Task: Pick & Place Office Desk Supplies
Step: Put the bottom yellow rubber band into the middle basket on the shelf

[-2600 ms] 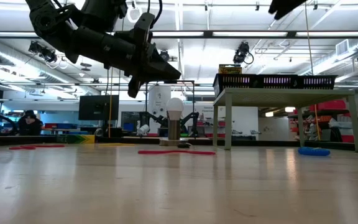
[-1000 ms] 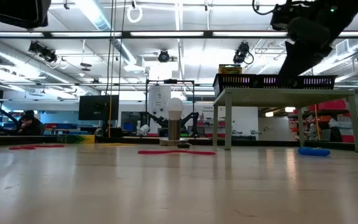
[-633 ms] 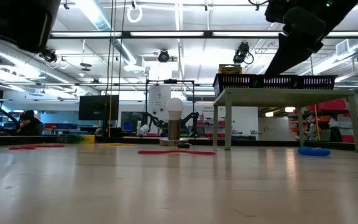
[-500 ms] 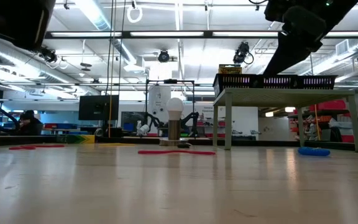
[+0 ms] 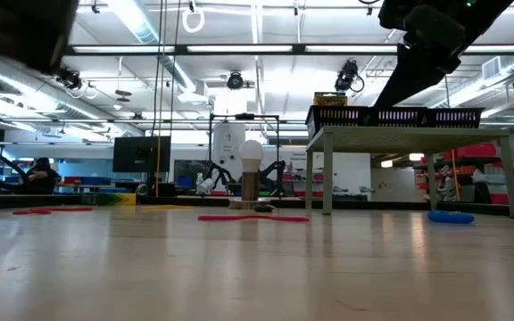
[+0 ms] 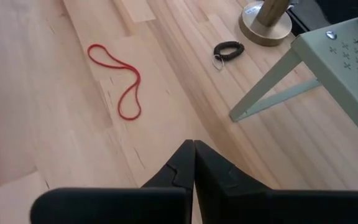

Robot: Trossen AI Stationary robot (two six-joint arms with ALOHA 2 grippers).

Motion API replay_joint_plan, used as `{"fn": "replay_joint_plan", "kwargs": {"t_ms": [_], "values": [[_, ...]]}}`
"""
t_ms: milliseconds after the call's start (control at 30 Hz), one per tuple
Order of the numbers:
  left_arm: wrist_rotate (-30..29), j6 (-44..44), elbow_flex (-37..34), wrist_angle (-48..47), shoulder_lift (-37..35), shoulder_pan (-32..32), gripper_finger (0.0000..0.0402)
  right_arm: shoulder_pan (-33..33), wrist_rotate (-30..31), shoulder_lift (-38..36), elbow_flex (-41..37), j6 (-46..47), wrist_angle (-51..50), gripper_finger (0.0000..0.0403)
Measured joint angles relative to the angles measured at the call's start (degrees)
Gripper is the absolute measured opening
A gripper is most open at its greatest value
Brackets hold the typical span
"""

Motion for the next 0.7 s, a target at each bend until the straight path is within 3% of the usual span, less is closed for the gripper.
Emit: {"fn": "replay_joint_plan", "kwargs": {"t_ms": [267,400,533,700], "values": [[-16.13,5.46,0.20,-3.56,-10.83,1.01,0.0004,0.00,0.00,0.00,0.00,0.17,1.16,0.0011],[-19.46,14.44,-2.12,-2.69,-16.31,3.75,0.0004,0.00,-0.07,0.00,0.00,1.01,2.19,0.0011],[-19.44,24.27,-15.36,10.36,-25.55,7.18,0.0003,0.00,-0.40,0.00,0.00,2.13,3.44,0.0011],[-12.82,37.74,-38.78,39.22,-39.80,14.01,0.0002,0.00,-0.46,0.00,0.00,5.18,7.18,0.0005]]}}
